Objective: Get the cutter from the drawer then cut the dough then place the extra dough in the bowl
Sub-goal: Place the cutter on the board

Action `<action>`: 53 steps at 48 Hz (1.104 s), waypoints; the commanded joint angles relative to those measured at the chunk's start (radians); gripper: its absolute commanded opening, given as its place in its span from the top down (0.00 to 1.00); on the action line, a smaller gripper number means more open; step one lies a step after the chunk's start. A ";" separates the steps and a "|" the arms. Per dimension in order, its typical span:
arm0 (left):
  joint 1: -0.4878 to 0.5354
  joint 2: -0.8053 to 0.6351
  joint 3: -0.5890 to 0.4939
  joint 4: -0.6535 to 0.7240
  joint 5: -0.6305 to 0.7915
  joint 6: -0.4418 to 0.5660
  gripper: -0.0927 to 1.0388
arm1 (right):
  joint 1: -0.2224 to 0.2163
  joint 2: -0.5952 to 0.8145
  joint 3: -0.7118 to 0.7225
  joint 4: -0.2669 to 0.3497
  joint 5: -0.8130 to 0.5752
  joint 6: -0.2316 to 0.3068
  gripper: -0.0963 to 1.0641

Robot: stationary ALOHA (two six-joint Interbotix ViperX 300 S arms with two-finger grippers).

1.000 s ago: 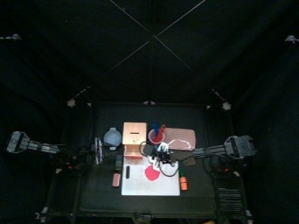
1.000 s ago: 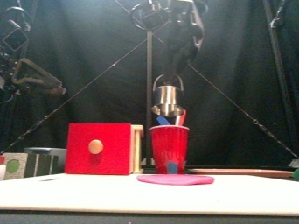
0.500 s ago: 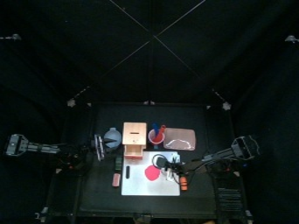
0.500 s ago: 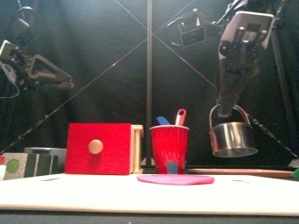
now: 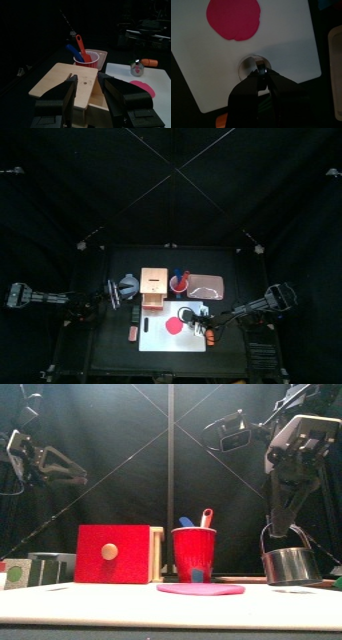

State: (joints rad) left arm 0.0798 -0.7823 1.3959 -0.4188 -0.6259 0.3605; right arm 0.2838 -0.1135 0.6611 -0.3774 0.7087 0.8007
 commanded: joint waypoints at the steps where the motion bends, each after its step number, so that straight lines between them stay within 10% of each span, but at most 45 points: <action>1: 0.003 0.002 -0.026 -0.011 -0.006 -0.002 0.23 | 0.002 -0.035 -0.002 -0.003 -0.017 0.026 0.51; 53: 0.005 0.002 -0.037 -0.035 -0.006 0.000 0.23 | 0.066 -0.041 0.017 -0.127 -0.028 0.080 0.40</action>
State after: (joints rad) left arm 0.0813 -0.7823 1.3837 -0.4525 -0.6259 0.3590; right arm 0.3467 -0.1197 0.6949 -0.5031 0.6872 0.8790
